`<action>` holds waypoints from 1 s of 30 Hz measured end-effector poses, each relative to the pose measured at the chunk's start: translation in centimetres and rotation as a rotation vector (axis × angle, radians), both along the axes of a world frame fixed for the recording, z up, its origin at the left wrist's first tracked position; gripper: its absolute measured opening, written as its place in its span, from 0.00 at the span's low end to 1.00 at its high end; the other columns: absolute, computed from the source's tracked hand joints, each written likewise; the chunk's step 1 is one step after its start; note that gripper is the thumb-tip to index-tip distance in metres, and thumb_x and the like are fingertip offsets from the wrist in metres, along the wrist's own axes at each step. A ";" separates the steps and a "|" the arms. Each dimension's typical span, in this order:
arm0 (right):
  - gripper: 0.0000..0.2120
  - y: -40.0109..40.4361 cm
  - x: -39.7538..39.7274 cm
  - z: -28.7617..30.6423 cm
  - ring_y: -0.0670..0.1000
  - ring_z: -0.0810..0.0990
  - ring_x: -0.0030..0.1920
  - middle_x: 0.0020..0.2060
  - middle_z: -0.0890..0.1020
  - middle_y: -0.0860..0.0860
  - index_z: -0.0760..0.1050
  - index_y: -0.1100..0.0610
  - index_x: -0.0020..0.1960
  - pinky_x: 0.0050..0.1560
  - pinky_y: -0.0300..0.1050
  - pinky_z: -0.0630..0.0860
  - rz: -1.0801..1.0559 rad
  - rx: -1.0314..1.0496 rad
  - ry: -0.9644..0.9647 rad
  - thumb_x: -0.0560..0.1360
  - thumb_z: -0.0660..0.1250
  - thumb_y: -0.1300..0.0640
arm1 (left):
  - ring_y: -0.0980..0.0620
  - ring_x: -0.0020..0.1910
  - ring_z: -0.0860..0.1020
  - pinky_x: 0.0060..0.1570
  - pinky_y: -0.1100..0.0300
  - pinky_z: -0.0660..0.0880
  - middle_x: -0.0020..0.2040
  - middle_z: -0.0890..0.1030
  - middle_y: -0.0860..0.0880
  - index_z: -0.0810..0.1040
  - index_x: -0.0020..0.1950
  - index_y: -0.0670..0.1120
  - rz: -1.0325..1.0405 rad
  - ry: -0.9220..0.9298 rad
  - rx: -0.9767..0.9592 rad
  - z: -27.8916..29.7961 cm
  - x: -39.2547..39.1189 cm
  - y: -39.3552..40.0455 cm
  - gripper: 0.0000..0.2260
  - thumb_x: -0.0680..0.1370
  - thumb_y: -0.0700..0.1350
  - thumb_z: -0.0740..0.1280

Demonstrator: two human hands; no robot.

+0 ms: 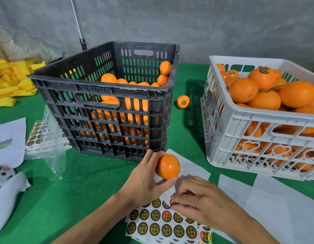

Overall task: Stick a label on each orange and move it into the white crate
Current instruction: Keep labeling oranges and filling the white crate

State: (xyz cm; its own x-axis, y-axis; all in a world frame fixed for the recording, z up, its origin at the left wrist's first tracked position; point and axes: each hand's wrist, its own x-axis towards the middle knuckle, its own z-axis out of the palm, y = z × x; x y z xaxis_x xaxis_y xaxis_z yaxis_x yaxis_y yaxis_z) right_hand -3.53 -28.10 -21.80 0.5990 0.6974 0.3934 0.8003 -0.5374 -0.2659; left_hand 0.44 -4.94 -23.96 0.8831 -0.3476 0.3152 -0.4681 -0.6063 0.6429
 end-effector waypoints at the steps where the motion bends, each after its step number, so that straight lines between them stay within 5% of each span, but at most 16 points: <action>1: 0.10 0.1 0.0 0.1 0.46 0.75 0.47 0.44 0.77 0.46 0.85 0.51 0.53 0.50 0.38 0.72 0.012 -0.024 -0.076 0.82 0.69 0.47 | 0.58 0.54 0.76 0.50 0.59 0.79 0.62 0.67 0.60 0.64 0.72 0.59 0.002 -0.001 0.001 0.0 0.0 0.0 0.31 0.75 0.70 0.69; 4: 0.10 0.4 -0.3 0.3 0.46 0.75 0.47 0.43 0.78 0.47 0.85 0.53 0.50 0.51 0.36 0.72 0.029 -0.038 -0.140 0.81 0.70 0.48 | 0.58 0.54 0.76 0.49 0.62 0.78 0.62 0.67 0.61 0.63 0.72 0.61 0.010 -0.004 0.004 -0.2 0.0 0.1 0.32 0.74 0.71 0.69; 8: 0.19 -0.3 -0.4 0.2 0.37 0.71 0.54 0.53 0.75 0.41 0.83 0.46 0.62 0.60 0.31 0.66 -0.042 0.007 0.206 0.78 0.69 0.35 | 0.59 0.53 0.76 0.48 0.66 0.76 0.61 0.67 0.62 0.63 0.72 0.61 0.008 -0.012 -0.001 -0.2 0.2 0.0 0.31 0.75 0.71 0.68; 11: 0.23 -0.8 -0.1 -0.4 0.39 0.70 0.64 0.61 0.73 0.34 0.80 0.39 0.66 0.66 0.38 0.66 -0.061 -0.039 0.242 0.76 0.67 0.31 | 0.59 0.54 0.76 0.48 0.68 0.75 0.61 0.67 0.62 0.63 0.72 0.62 0.017 -0.011 -0.010 -0.3 0.2 0.0 0.31 0.75 0.71 0.68; 19: 0.11 -0.1 0.2 -1.1 0.43 0.75 0.60 0.57 0.77 0.36 0.84 0.38 0.59 0.61 0.42 0.70 -0.107 0.125 0.291 0.78 0.71 0.39 | 0.60 0.54 0.77 0.49 0.65 0.77 0.61 0.68 0.63 0.64 0.71 0.62 0.019 -0.014 -0.031 -0.4 0.2 0.0 0.30 0.75 0.71 0.69; 26: 0.07 0.8 -0.1 -1.0 0.49 0.74 0.65 0.57 0.78 0.41 0.85 0.35 0.51 0.64 0.50 0.69 -0.217 0.332 0.616 0.75 0.73 0.38 | 0.58 0.54 0.77 0.50 0.58 0.80 0.61 0.68 0.60 0.65 0.72 0.59 0.007 -0.019 -0.020 -0.3 0.2 0.1 0.32 0.74 0.71 0.68; 30: 0.04 1.1 0.2 0.0 0.46 0.75 0.65 0.56 0.80 0.42 0.87 0.43 0.47 0.67 0.48 0.69 -0.222 0.451 0.796 0.72 0.79 0.48 | 0.58 0.54 0.77 0.50 0.59 0.79 0.61 0.68 0.60 0.65 0.72 0.59 0.008 -0.033 -0.015 -0.4 0.2 0.1 0.32 0.75 0.70 0.69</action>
State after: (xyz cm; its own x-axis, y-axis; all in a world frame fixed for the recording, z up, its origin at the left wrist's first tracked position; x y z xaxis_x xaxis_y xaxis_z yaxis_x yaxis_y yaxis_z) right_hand -3.31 -27.00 -21.82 0.9089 0.4167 0.0164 0.1854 -0.3685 -0.9109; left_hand 0.61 -4.86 -24.34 0.8748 -0.3359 0.3492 -0.4845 -0.6002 0.6364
